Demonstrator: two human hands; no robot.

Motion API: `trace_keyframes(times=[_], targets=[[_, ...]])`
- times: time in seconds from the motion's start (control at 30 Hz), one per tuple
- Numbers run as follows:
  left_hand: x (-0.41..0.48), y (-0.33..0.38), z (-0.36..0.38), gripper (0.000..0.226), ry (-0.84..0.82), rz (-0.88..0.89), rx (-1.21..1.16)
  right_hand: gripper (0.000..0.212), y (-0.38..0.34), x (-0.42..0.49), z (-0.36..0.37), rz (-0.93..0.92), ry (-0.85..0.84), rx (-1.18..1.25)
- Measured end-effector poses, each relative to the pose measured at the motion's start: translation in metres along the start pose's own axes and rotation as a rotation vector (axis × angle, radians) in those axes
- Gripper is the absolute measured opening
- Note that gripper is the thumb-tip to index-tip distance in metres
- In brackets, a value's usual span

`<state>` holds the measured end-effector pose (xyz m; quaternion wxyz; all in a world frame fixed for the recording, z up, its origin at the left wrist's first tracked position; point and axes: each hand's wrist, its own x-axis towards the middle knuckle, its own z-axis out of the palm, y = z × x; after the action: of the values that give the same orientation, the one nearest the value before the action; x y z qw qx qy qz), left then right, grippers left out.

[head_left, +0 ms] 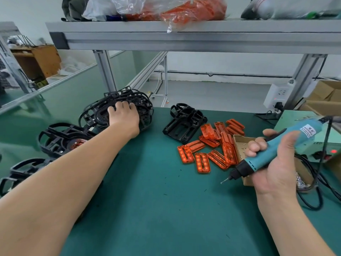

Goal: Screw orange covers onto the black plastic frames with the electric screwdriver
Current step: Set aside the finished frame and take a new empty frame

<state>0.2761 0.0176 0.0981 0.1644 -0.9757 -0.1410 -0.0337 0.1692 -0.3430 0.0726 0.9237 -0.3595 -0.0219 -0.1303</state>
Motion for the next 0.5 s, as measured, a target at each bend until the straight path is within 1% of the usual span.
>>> trace_keyframes(times=[0.07,0.1,0.17,0.23,0.33,0.37,0.43,0.5], targets=[[-0.002,0.001,-0.004,0.093,0.021,-0.002,0.018,0.049,0.000,0.000,0.000,0.000,0.000,-0.002],[-0.004,0.002,-0.007,0.088,0.040,-0.004,0.025,0.049,0.000,0.000,0.000,-0.001,0.000,-0.003],[-0.006,0.005,-0.016,0.069,0.082,-0.002,0.012,0.049,0.000,0.000,-0.001,-0.005,0.001,-0.009],[-0.009,0.007,-0.024,0.053,0.094,0.014,-0.065,0.049,0.000,0.000,-0.001,-0.009,0.001,-0.015],[-0.014,0.010,-0.030,0.033,0.092,0.049,-0.229,0.050,0.000,0.001,-0.002,-0.004,0.004,-0.018],[-0.017,0.011,-0.032,0.030,0.099,0.043,-0.277,0.050,0.000,0.001,-0.002,-0.002,0.004,-0.019],[-0.026,0.013,-0.037,0.031,0.074,0.025,-0.456,0.051,-0.001,0.001,-0.003,-0.002,0.006,-0.024],[-0.043,0.016,-0.040,0.044,-0.011,0.045,-0.784,0.051,-0.001,0.002,-0.003,-0.001,0.011,-0.028]])
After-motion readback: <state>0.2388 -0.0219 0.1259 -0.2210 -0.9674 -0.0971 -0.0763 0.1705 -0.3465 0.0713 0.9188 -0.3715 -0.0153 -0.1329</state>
